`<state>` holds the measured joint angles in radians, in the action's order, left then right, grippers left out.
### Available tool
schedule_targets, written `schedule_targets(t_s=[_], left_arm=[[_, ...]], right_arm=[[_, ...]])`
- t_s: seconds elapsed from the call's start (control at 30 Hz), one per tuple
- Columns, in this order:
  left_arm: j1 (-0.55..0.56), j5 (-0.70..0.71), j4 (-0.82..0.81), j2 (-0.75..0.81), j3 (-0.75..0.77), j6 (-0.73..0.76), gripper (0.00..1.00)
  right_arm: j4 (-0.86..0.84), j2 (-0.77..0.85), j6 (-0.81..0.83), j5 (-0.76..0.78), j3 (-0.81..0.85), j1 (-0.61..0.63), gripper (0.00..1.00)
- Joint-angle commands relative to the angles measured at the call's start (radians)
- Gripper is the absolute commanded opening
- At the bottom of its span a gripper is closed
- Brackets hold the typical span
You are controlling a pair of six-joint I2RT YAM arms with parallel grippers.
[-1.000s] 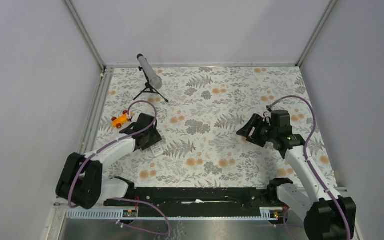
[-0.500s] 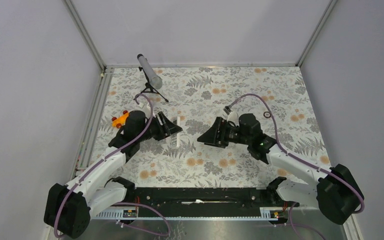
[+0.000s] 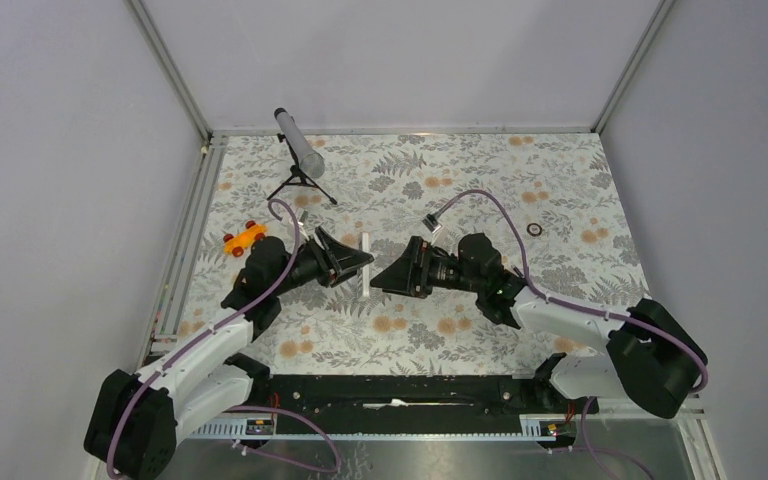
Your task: Load the batteries into the remote control
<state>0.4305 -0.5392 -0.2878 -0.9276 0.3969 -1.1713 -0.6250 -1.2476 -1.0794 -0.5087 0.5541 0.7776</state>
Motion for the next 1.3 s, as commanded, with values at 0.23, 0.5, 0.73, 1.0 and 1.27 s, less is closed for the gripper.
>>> schedule_targets(t_s=[0.23,0.5,0.73,1.0,1.27], left_arm=[[0.014,-0.063,-0.201,-0.005,0.005,-0.142,0.24],[0.022,-0.047,-0.254,0.01,-0.008,-0.188,0.24],[0.026,-0.051,-0.24,0.006,-0.008,-0.178,0.34],[0.027,0.079,0.237,0.023,0.149,0.115,0.83],[0.035,0.142,0.268,-0.034,0.169,0.156,0.85]], right_arm=[[-0.223,-0.092,-0.035,-0.036,0.055,0.032,0.88],[-0.474,-0.188,-0.194,-0.06,0.002,0.056,0.74],[-0.534,-0.228,-0.205,-0.093,0.043,0.071,0.35],[0.243,-0.063,0.236,0.086,0.155,0.094,0.27],[0.557,-0.095,0.465,0.377,0.259,0.176,0.26]])
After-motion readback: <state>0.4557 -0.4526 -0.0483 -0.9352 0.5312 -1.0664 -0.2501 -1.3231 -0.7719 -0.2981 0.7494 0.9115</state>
